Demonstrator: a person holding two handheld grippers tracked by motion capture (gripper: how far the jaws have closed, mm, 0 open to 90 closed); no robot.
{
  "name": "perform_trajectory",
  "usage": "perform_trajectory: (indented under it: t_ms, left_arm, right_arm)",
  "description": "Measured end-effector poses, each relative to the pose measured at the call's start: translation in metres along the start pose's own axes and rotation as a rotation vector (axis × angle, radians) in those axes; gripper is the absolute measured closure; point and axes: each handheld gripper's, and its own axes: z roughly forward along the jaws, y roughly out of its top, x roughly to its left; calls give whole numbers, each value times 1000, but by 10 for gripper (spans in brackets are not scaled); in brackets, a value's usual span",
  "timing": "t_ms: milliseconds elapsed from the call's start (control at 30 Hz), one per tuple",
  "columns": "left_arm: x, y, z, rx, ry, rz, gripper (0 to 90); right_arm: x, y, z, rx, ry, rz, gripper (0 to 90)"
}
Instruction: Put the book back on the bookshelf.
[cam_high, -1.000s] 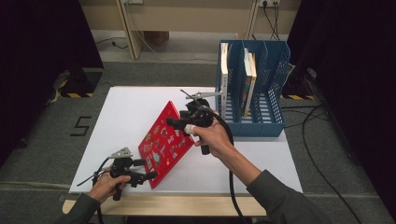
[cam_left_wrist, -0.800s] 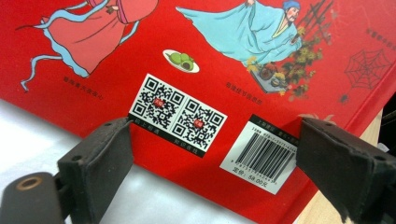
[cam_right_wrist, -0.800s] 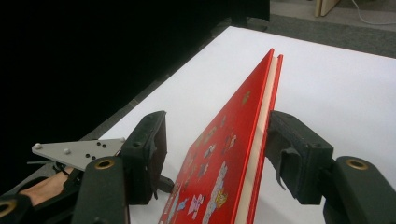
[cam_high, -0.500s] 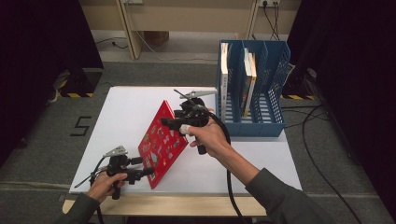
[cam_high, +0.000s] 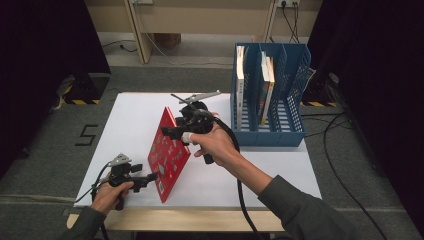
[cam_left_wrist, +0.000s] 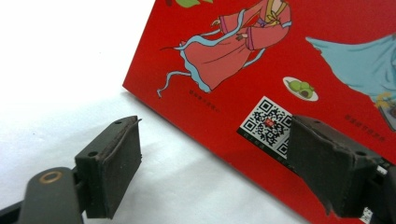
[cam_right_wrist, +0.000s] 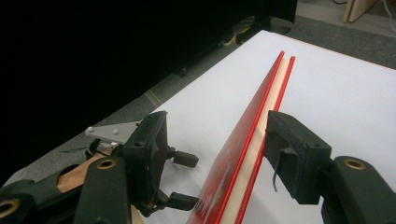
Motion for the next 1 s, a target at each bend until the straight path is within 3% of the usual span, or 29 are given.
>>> perform_trajectory:
  t_ms: [333, 367, 467, 633, 733, 1000]
  left_arm:
    - [2, 0, -1, -3, 15, -6, 179]
    - [2, 0, 0, -1, 15, 4, 193]
    - [2, 0, 0, 2, 16, -8, 186]
    - [3, 0, 0, 2, 14, -12, 177]
    - [4, -1, 0, 3, 14, -16, 172]
    - [4, -2, -1, -4, 20, -17, 158]
  right_arm:
    - [6, 12, 7, 29, 28, -15, 421]
    - [5, 13, 9, 44, 44, 2, 387]
    - [2, 14, 13, 57, 25, -4, 393]
    - [-2, 16, 16, 87, 80, 18, 411]
    - [2, 18, 17, 95, 92, -6, 414]
    - [28, 28, 23, 141, 21, -97, 390]
